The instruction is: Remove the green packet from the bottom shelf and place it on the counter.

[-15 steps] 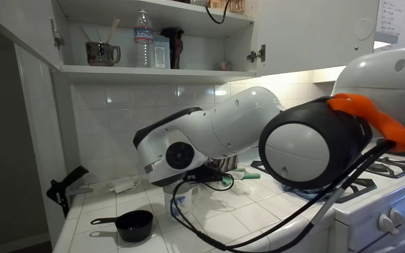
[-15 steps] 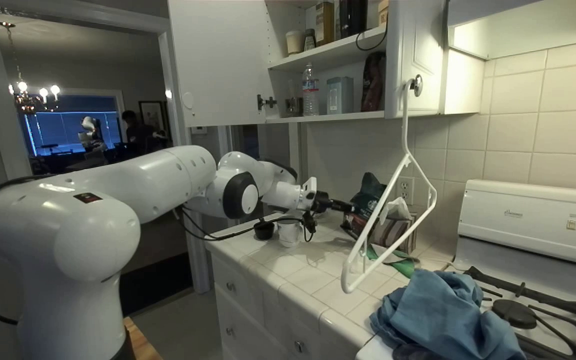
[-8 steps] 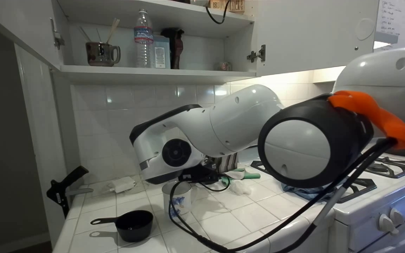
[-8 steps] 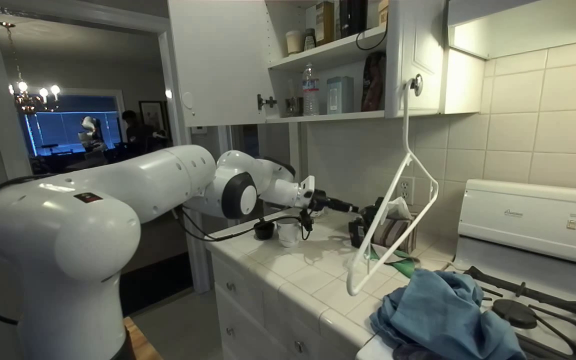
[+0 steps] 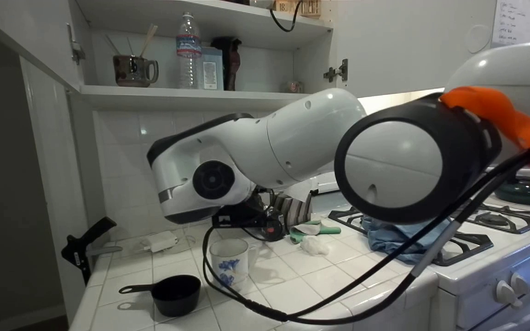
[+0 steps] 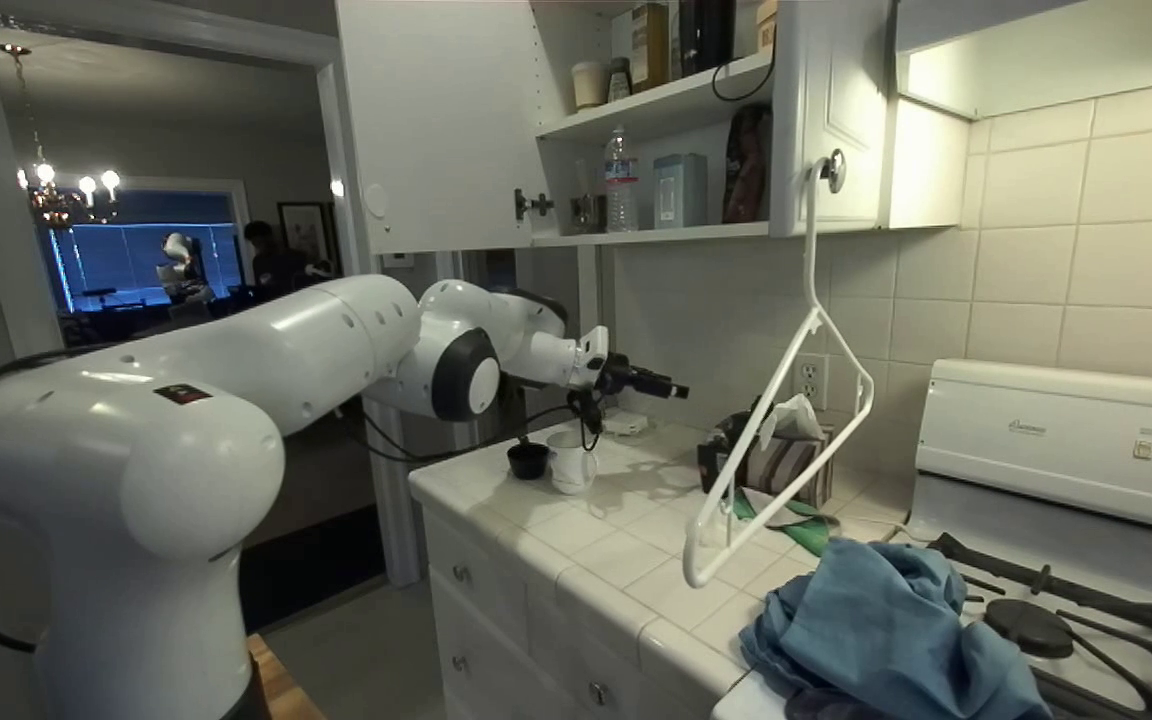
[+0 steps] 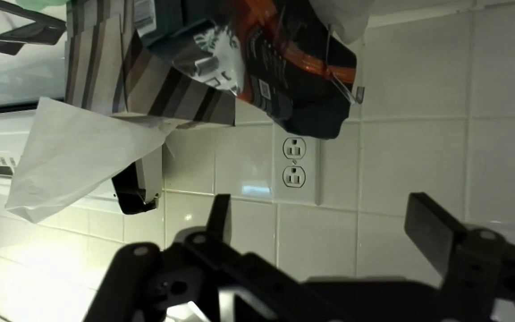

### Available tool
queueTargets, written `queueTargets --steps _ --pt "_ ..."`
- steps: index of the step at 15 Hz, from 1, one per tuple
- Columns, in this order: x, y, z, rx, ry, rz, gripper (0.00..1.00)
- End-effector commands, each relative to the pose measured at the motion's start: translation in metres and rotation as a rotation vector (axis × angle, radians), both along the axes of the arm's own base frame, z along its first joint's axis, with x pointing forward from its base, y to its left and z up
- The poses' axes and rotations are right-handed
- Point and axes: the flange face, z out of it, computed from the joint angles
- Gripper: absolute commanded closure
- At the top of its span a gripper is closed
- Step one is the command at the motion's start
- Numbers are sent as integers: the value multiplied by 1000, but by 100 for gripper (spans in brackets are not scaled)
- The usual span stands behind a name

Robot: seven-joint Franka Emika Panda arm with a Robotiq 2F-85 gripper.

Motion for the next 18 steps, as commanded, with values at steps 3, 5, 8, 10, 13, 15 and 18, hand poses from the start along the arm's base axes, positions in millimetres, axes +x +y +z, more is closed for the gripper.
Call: queueTargets --steps 3,5,8,10,13,15,18 --pt "-1 -8 46 -31 169 55 0" --pt "-3 -8 54 -57 249 93 0" --pt "-15 -12 62 -97 369 147 0" --pt "-20 -13 59 -88 435 204 0" --pt "-35 -17 46 -51 544 259 0" --pt "-49 -22 37 -26 603 257 0" --pt "-70 -26 31 -9 639 233 0"
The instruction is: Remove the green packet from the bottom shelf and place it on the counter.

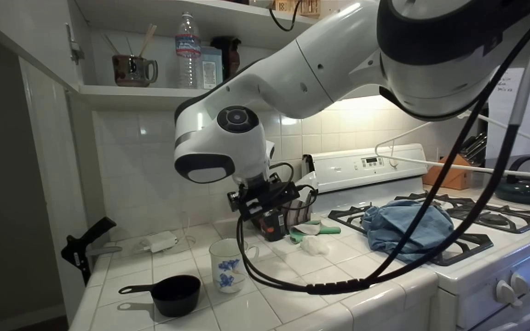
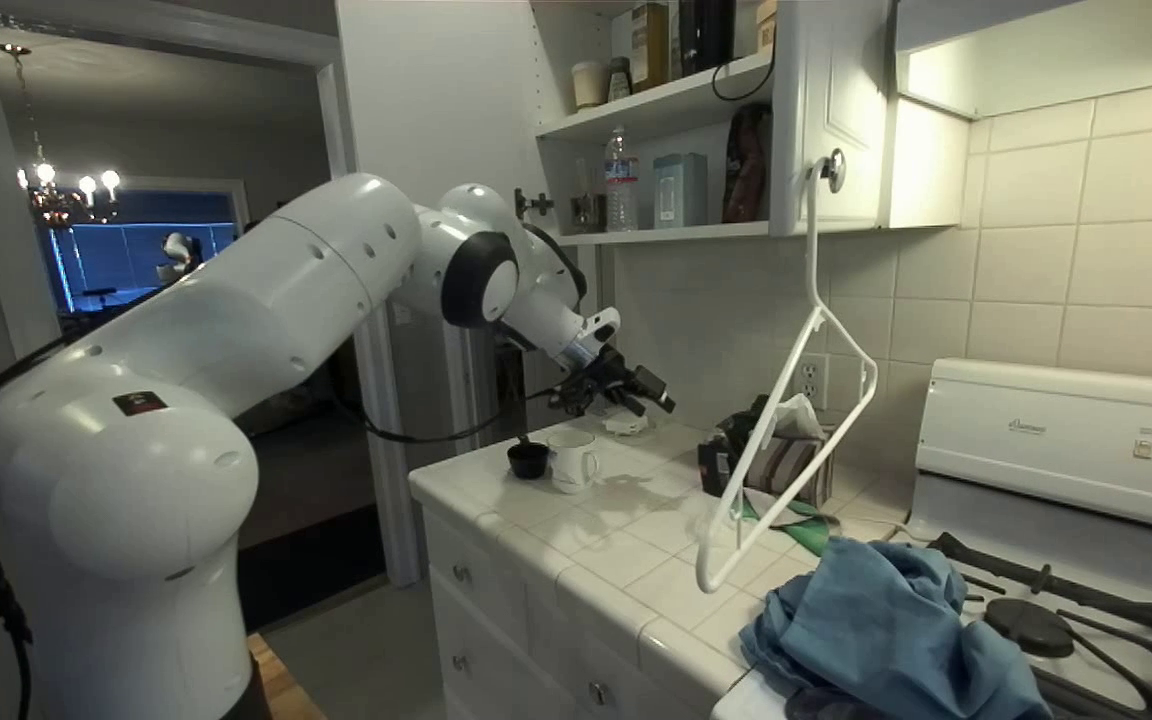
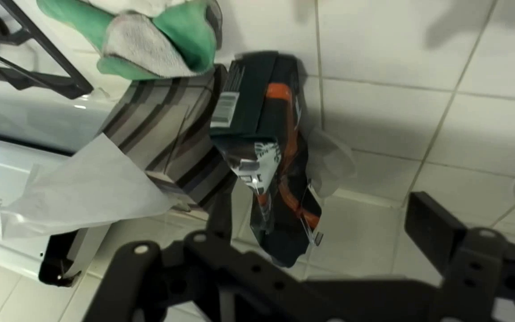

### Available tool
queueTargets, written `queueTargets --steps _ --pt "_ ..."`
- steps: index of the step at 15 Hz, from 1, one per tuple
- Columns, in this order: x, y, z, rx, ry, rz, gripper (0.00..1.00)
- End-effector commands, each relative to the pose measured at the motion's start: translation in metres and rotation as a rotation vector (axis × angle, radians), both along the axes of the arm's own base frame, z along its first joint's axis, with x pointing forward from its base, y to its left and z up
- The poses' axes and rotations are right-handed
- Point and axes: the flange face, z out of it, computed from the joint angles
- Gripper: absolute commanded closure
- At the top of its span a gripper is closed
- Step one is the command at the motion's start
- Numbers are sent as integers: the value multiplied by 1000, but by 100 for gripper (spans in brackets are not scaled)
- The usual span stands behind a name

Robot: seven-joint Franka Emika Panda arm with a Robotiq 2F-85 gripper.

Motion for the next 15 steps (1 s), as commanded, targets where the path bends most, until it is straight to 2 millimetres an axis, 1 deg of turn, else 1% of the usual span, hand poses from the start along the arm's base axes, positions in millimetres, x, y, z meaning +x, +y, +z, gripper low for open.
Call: queueTargets --steps 1,5,9,11,13,14,15 --pt "-33 -5 1 12 51 -3 0" --pt "-61 -8 -1 31 33 -47 0" --pt "-90 -13 -1 88 -27 -116 0" --pt "-105 -19 2 127 -59 -149 0" --pt "-116 -30 11 169 -118 -181 0" --pt "-95 -20 -3 129 -76 -180 0" --pt "-100 -24 1 140 -93 -190 0"
